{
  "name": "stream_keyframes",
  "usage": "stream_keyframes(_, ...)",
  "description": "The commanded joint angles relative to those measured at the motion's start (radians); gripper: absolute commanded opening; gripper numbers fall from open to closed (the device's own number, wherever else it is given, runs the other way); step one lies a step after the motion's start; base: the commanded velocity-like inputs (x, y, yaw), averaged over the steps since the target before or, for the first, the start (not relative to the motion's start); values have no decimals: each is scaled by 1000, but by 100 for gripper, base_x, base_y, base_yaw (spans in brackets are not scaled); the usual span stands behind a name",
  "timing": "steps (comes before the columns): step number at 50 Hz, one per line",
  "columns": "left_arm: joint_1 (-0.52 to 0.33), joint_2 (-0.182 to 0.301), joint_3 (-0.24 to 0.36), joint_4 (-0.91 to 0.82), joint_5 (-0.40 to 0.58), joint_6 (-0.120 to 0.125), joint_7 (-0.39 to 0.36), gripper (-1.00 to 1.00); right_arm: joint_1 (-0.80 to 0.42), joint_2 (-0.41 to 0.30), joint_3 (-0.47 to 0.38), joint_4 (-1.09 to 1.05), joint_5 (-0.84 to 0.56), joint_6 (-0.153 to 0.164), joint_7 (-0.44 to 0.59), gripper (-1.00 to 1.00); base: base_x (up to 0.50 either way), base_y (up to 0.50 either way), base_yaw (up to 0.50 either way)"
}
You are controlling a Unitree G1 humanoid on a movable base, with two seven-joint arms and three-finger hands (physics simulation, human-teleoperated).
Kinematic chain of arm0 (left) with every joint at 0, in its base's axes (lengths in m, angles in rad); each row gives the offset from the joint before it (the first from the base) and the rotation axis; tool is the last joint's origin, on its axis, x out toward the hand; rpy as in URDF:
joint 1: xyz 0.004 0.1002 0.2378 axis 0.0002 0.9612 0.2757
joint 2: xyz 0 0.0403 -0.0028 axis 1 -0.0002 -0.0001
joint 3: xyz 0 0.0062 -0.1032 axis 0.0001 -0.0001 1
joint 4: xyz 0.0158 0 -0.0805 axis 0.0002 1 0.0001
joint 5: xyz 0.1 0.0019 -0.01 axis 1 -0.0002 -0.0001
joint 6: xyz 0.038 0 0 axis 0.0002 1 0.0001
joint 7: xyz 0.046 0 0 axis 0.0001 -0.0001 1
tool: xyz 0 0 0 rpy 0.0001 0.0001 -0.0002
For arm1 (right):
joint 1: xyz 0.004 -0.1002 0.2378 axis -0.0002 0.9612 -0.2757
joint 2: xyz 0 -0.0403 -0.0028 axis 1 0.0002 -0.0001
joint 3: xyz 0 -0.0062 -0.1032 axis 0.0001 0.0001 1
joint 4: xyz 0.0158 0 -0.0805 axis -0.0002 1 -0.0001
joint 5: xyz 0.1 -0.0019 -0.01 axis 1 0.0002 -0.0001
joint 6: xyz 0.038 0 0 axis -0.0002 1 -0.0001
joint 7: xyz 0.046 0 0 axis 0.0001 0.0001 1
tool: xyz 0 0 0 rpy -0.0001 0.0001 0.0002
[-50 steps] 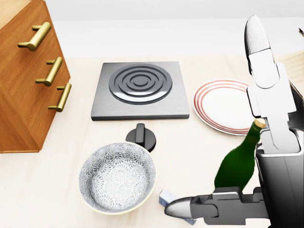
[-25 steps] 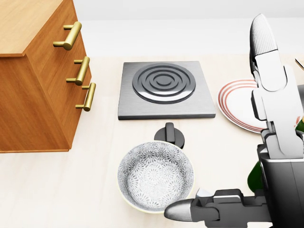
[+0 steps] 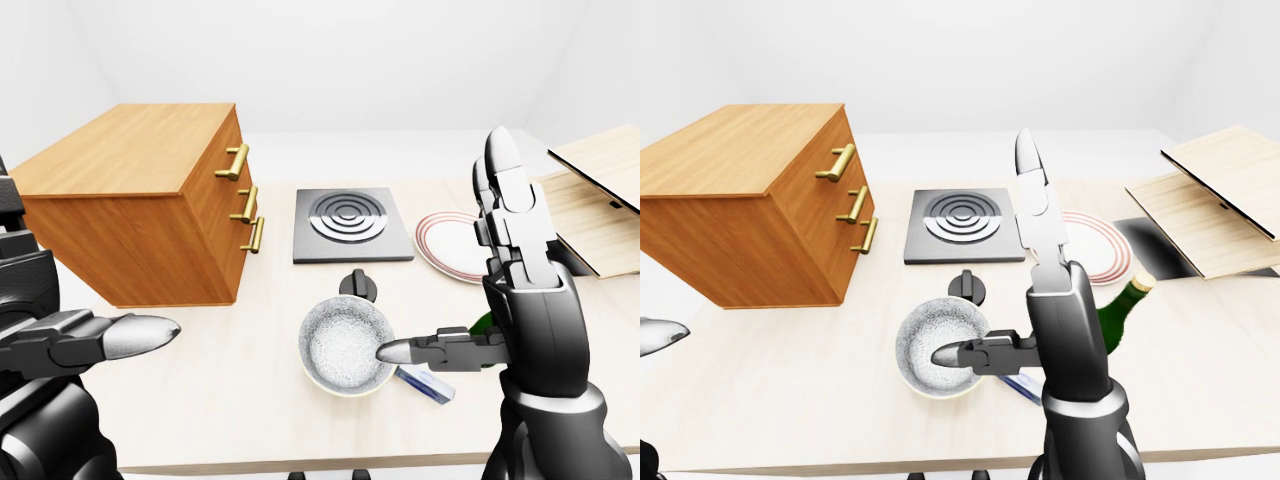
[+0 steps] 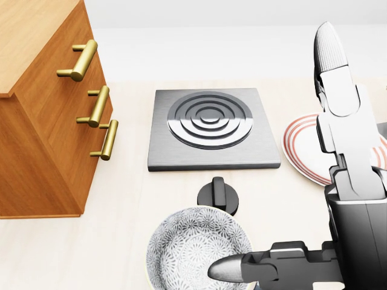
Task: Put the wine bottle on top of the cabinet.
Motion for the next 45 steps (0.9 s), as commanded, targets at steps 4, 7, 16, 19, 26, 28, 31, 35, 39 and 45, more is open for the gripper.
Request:
stream_keyframes(4,2,0,-4,1,2,0,0,100,2,16,-13,-1,0,0,13,100,0,0,0)
stream_keyframes(7,1,-1,-6,2,2,0,0,100,7,22,-17,-1,2,0,16,100,0,0,0)
stream_keyframes(16,5,-4,-3,1,4,0,-5,100,32,22,-2,-1,-7,0,32,100,14,0,0)
stream_keyframes(19,3,-3,-4,5,5,0,-5,100,29,23,-10,-1,2,0,28,100,31,0,0)
stream_keyframes(26,4,-5,-8,10,8,0,-8,100,13,12,-14,-1,22,0,-1,100,13,0,0)
stream_keyframes(28,5,-5,-8,10,9,0,-9,100,11,9,-15,-1,22,0,-2,100,0,0,0)
stream_keyframes(31,8,-6,-5,11,9,0,-13,100,2,7,-24,-1,26,0,3,100,0,0,0)
stream_keyframes(35,6,-4,-4,5,8,0,-12,100,-5,41,-83,-1,7,0,63,100,0,0,0)
stream_keyframes(39,9,-8,-15,12,21,0,-20,100,11,59,-176,-1,-17,0,151,100,0,0,0)
stream_keyframes(45,12,-16,-27,19,35,0,-26,100,-27,59,-405,-1,-36,0,231,100,0,0,0)
